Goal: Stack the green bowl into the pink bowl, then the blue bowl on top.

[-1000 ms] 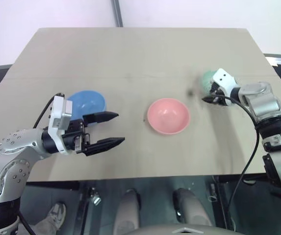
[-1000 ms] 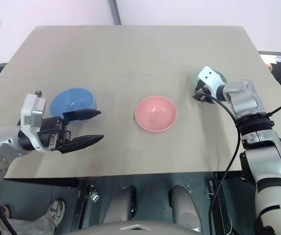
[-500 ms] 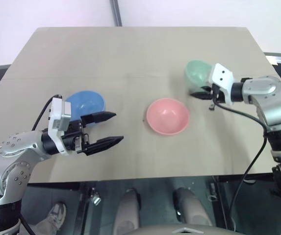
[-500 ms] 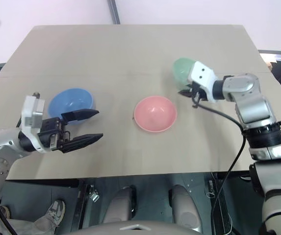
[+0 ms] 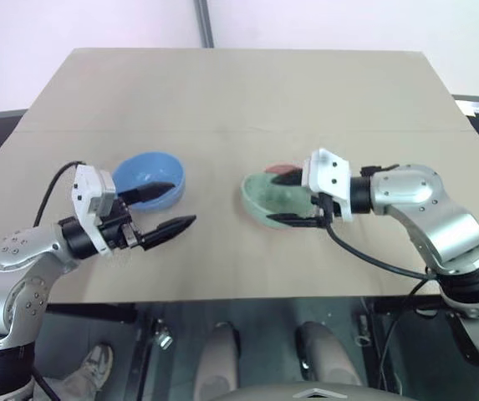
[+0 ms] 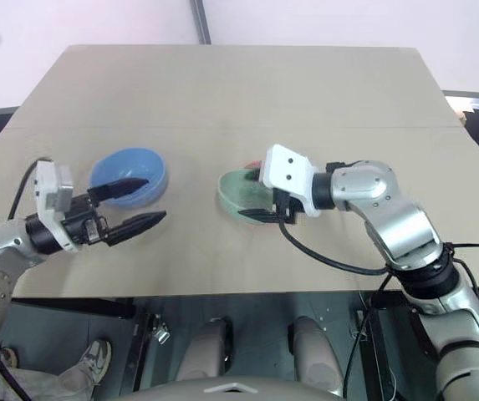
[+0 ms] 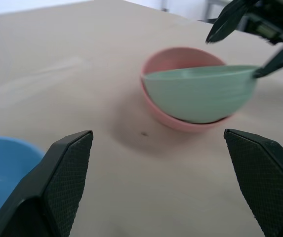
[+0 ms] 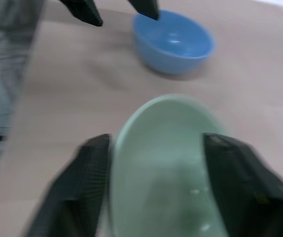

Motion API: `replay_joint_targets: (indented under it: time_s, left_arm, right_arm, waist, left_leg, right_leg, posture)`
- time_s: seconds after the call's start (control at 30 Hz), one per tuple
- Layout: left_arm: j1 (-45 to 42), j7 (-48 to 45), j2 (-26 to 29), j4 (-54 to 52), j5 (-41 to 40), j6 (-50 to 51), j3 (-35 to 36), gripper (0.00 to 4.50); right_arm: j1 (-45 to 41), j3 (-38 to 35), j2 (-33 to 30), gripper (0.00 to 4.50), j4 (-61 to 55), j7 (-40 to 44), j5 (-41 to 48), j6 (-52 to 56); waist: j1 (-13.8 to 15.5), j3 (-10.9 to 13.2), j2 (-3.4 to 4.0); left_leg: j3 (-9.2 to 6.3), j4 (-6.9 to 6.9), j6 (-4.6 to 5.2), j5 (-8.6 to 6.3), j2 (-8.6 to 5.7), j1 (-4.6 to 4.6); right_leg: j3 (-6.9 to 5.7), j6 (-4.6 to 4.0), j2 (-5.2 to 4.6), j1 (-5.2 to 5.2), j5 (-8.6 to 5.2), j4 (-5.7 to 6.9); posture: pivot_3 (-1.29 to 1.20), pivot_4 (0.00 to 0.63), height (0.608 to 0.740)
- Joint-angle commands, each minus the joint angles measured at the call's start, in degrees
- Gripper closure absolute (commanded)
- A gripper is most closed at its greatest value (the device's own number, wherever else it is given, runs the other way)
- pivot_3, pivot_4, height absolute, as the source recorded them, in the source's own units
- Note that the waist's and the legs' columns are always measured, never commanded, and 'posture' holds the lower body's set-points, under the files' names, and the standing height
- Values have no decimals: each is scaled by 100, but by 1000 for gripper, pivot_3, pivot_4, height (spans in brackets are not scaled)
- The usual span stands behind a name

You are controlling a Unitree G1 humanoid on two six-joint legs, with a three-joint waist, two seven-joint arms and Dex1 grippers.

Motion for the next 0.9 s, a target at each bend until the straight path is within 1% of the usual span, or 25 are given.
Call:
replay_joint_targets:
  time_s: [0.03, 0.07, 0.1, 0.2, 0.27, 0.3, 0.4, 0.5, 0.53, 0.67, 0.73, 0.77, 0.8, 0.87, 0.9]
  left_arm:
    - [137, 756, -101, -456, 440, -95, 307, 0]
    - [212, 1024, -116, -588, 653, -86, 329, 0]
    - [301, 1377, -90, -791, 818, 160, 385, 0]
    - [482, 2223, 196, -1435, 1047, 1334, 601, 0]
    - [429, 2693, 613, -1735, 1278, 2382, 488, 0]
    - [416, 2742, 891, -1838, 1401, 2695, 331, 0]
    - [259, 2789, 1577, -2024, 1653, 3220, -191, 0]
    - [-83, 3055, 1998, -2009, 2090, 3485, -923, 0]
    - [-192, 3091, 2056, -1997, 2204, 3485, -1113, 0]
    - [-626, 3207, 2129, -1786, 2594, 3526, -1737, 0]
    - [-741, 3209, 2070, -1679, 2749, 3440, -1916, 0]
    - [-804, 3205, 2044, -1606, 2839, 3371, -2049, 254]
    - [-861, 3216, 2004, -1538, 2914, 3348, -2156, 406]
    - [-913, 3167, 1959, -1463, 3023, 3266, -2285, 906]
    - [-930, 3152, 1925, -1429, 3078, 3232, -2322, 1591]
  right_arm:
    - [-98, -319, -164, 722, -103, 83, 138, -157]
    - [-91, -351, -198, 722, -113, 90, 170, -179]
    - [-69, -420, -242, 722, -154, 107, 230, -209]
    - [42, -687, -362, 722, -364, 167, 452, -334]
    - [147, -864, -425, 722, -535, 209, 661, -325]
    - [231, -965, -464, 722, -638, 246, 791, -312]
    - [521, -1170, -660, 722, -885, 380, 1072, -334]
    - [672, -1283, -798, 722, -901, 420, 1202, -389]
    - [688, -1296, -827, 722, -883, 414, 1214, -421]
    - [762, -1329, -929, 722, -837, 400, 1227, -514]
    - [801, -1334, -964, 722, -831, 376, 1230, -554]
    - [831, -1345, -985, 667, -821, 378, 1233, -579]
    - [865, -1355, -1009, 650, -812, 382, 1225, -614]
    - [920, -1369, -1054, 650, -816, 373, 1221, -660]
    - [941, -1378, -1073, 650, -817, 366, 1229, -677]
  waist:
    - [9, 0, 0]
    - [9, 0, 0]
    - [10, 0, 0]
    - [16, 1, -2]
    - [20, 3, -7]
    - [23, 4, -12]
    - [25, 4, -10]
    - [25, 3, -12]
    - [16, 4, -12]
    - [8, 4, -12]
    - [10, 4, -12]
    - [10, 4, -12]
    - [19, 4, -12]
    - [27, 4, -12]
    - [28, 4, -12]
  left_leg:
    - [0, -2, 0, 0, 0, -1]
    - [0, -4, 1, 0, 0, -7]
    - [0, -4, 0, 0, 0, -10]
    - [-3, -4, 1, -1, 0, -21]
    - [-7, -4, 1, -1, 0, -20]
    - [-11, -3, 1, -1, 0, -19]
    - [-16, -3, 0, 0, -2, -11]
    - [-9, -1, 0, 0, -2, -5]
    - [-8, -1, 0, 0, -2, -4]
    - [-8, -3, 0, 0, -1, -4]
    - [-6, -5, 0, 0, -1, -5]
    - [-6, -5, 0, 0, -1, -7]
    - [-6, -5, 0, 0, -1, -10]
    - [-6, -5, 0, 0, -2, -15]
    - [-7, -4, 0, 0, -2, -16]
  right_leg:
    - [0, 0, -1, -1, 0, -1]
    - [0, 0, -2, -4, 0, -5]
    - [0, 0, -2, -6, 0, -6]
    - [-2, 0, -3, -13, 1, -10]
    - [-7, 0, -2, -13, 1, -9]
    - [-11, 0, -2, -12, 0, 0]
    - [-15, 0, -3, -6, 0, 1]
    - [-9, 1, -2, -2, 0, -3]
    - [-8, 1, -3, -1, 0, 0]
    - [-4, 0, 2, -4, 0, 0]
    - [-3, 0, 1, -5, 0, -1]
    - [-4, 0, 1, -5, 0, -2]
    - [-4, 0, 1, -9, 0, -3]
    - [-5, 0, -1, -11, 0, -4]
    - [-6, 0, -1, -11, 0, -5]
  posture:
    - [0, 150, 740]
    - [0, 150, 740]
    - [0, 150, 740]
    - [0, 150, 740]
    - [0, 150, 740]
    - [0, 150, 740]
    - [0, 150, 740]
    - [0, 150, 740]
    - [0, 150, 740]
    - [0, 150, 740]
    - [0, 150, 740]
    - [0, 150, 740]
    - [0, 150, 740]
    - [0, 150, 740]
    - [0, 150, 740]
